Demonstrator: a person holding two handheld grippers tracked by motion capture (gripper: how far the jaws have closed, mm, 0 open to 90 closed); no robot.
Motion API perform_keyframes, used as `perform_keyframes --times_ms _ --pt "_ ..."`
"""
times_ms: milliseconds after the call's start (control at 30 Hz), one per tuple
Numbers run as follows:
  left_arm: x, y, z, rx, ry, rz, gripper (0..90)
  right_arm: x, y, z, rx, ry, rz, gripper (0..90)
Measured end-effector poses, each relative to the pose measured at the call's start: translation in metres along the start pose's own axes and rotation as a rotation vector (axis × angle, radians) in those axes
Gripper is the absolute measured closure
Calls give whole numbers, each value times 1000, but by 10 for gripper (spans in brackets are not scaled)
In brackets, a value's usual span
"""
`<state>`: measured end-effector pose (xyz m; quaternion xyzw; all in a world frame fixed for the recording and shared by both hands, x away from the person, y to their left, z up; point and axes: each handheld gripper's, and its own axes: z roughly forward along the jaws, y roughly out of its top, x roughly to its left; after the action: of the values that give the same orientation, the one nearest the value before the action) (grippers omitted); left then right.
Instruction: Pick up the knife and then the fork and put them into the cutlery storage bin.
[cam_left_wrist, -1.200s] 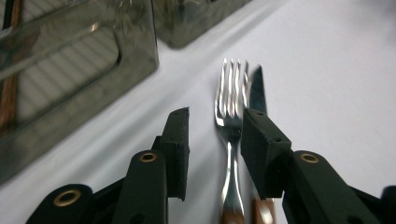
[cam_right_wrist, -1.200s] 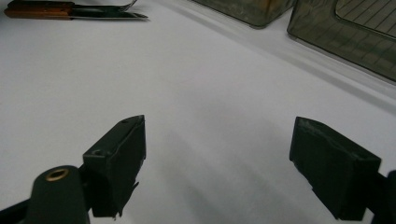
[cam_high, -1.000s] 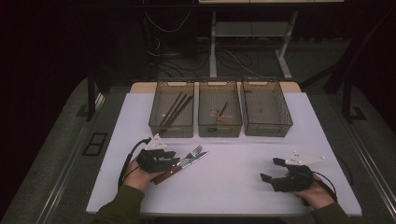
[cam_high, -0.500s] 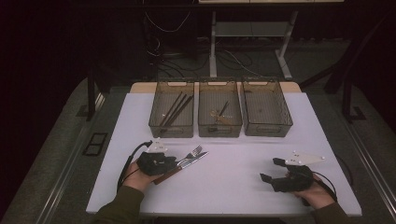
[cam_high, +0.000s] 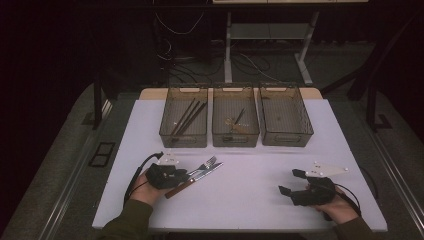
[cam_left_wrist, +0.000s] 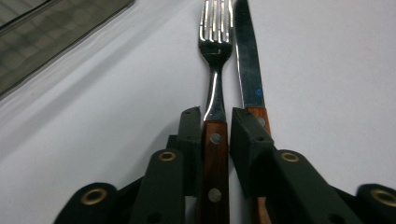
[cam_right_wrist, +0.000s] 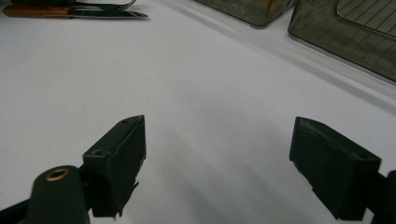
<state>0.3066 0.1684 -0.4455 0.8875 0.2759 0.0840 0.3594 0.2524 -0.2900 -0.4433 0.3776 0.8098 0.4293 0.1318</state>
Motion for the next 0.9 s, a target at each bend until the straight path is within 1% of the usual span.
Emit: perform_keyframes --times_ms 133,300,367,400,467,567,600,667,700,800,833,900 --pt "-3 -2 1 -14 18 11 722 0 0 1 3 2 0 188" --pt "-3 -4 1 -28 26 24 753 1 0 1 5 3 -2 188" --pt "-2 -6 2 -41 16 16 764 1 0 1 6 3 -2 188" --pt "-1 -6 1 -42 11 21 766 1 0 1 6 3 -3 188" --pt "-2 -6 1 -38 13 30 769 1 0 2 6 3 -3 188" --pt "0 -6 1 -41 5 32 773 2 0 2 5 4 -4 188" --pt "1 -6 1 -44 1 30 774 2 0 2 5 5 -5 188" --pt "1 -6 1 -48 -5 14 775 2 0 2 5 7 -6 188" --pt "1 -5 1 -42 -2 21 775 2 0 2 3 8 -7 188" --pt "3 -4 0 -33 -9 15 775 2 0 2 0 11 -5 188" --pt "2 -3 1 -35 -6 5 775 2 0 1 -1 12 -5 188" --pt "3 -2 -1 -25 -1 10 775 2 1 1 -3 17 -3 188"
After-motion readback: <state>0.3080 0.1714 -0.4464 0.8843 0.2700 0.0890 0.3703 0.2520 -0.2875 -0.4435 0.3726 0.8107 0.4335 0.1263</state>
